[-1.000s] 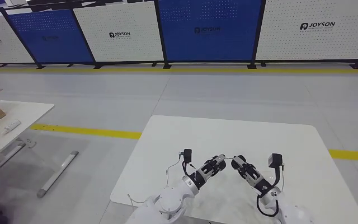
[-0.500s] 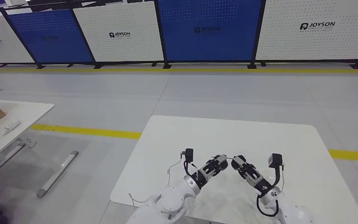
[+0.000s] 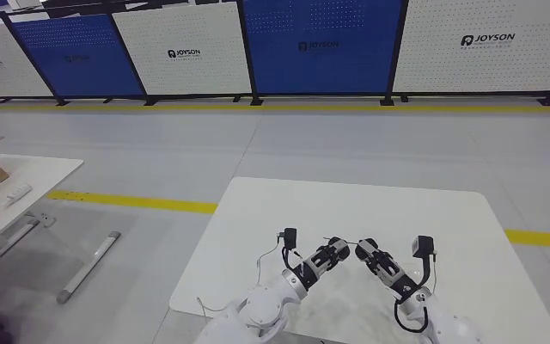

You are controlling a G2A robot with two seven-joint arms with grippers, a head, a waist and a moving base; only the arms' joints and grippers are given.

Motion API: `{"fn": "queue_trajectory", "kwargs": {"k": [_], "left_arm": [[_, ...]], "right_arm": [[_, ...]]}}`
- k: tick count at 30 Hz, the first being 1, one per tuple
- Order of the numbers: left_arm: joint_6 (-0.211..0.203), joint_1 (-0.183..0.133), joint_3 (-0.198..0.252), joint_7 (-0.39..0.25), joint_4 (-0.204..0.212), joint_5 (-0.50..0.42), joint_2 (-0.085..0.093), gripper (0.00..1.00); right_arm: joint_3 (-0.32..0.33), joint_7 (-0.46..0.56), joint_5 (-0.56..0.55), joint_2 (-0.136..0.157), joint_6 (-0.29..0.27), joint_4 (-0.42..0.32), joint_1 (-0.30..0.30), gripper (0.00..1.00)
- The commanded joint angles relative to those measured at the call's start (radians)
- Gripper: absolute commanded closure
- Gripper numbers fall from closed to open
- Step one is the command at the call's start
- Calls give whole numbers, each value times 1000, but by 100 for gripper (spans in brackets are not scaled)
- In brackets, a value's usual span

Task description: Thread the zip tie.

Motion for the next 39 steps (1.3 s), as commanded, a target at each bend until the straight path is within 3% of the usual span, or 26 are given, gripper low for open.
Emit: {"fn": "queue_trajectory", "kwargs": {"k": [1, 2, 4, 17, 19, 24, 28, 33, 39], "left_arm": [[2, 0, -1, -1, 0, 1, 0, 80], [3, 0, -1, -2, 0, 0, 0, 83], [3, 0, -2, -4, -1, -1, -1, 100], [-4, 3, -5, -15, 1, 9, -2, 100], [-3, 5, -5, -16, -1, 16, -2, 100], [57, 9, -21, -33, -17, -9, 2, 100], [79, 23, -54, -47, -43, -29, 9, 100], [94, 73, -114, -76, -103, 6, 28, 100], [163, 131, -173, -143, -163, 50, 50, 100]], "right_arm": [[0, 0, 0, 0, 0, 0, 0, 100], [0, 0, 0, 0, 0, 0, 0, 100], [0, 0, 0, 0, 0, 0, 0, 100], [0, 0, 0, 0, 0, 0, 0, 100], [0, 0, 0, 0, 0, 0, 0, 0], [7, -4, 0, -1, 5, -10, -7, 0], [32, 16, 3, 1, 0, -17, -22, 0], [93, 43, -12, 11, -11, -32, -61, 0], [181, 100, 12, 26, -19, -83, -125, 0]]}}
